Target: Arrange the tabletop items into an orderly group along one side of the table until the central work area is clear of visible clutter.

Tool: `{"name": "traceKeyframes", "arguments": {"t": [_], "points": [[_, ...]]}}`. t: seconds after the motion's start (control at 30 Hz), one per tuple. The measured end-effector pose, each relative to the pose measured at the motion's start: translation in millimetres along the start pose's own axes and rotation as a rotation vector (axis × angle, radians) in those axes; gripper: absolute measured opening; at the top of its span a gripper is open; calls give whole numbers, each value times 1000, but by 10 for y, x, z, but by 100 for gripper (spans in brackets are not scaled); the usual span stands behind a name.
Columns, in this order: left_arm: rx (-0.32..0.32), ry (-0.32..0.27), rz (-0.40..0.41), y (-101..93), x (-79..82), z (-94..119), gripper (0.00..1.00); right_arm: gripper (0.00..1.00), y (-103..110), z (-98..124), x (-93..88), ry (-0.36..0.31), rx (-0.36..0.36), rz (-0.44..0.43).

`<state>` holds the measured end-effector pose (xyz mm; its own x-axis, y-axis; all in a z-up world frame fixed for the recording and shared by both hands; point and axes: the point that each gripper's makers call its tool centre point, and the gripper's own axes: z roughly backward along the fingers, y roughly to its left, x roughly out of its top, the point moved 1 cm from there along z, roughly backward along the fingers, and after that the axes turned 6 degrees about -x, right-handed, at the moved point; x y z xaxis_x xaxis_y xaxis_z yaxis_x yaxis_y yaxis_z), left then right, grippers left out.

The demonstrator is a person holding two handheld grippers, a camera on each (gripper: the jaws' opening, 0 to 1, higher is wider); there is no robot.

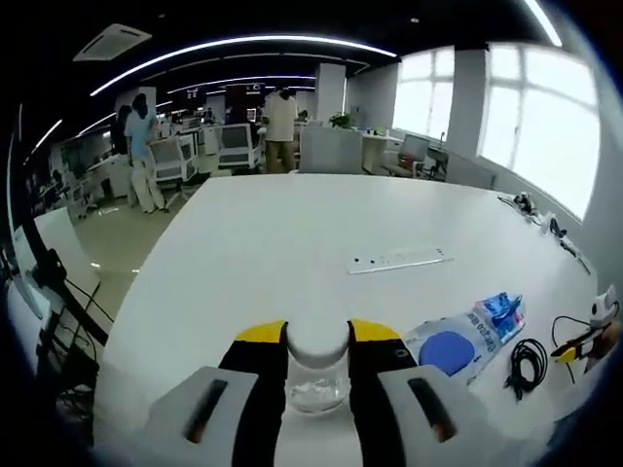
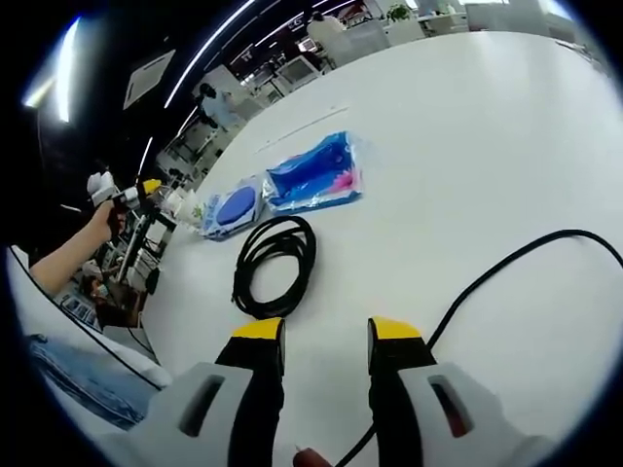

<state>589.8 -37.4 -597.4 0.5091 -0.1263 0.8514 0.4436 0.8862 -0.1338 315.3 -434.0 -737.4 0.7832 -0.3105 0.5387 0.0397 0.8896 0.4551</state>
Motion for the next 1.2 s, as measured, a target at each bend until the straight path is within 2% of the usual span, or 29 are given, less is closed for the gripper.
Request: {"name": "traceKeyframes", "arguments": {"t": [0.13,0.27,0.6,0.9,1.0,1.2], "points": [[-5,-1,-14,7,0,-17,24,32,2,5,2,-2,2,1],[25,-12,-10,45,-1,-18,43,33,-6,11,22,-10,3,0],[42,-35,-2,53,-51,137,64,33,11,31,32,-25,10,6],[34,-40,-3,-28,-152,334,75,36,64,110,39,-51,11,52],[27,-35,6,-54,-204,379,75,37,90,149,30,-60,13,67],[6,-16,17,-151,-439,569,76,39,158,242,5,-82,13,114]]}}
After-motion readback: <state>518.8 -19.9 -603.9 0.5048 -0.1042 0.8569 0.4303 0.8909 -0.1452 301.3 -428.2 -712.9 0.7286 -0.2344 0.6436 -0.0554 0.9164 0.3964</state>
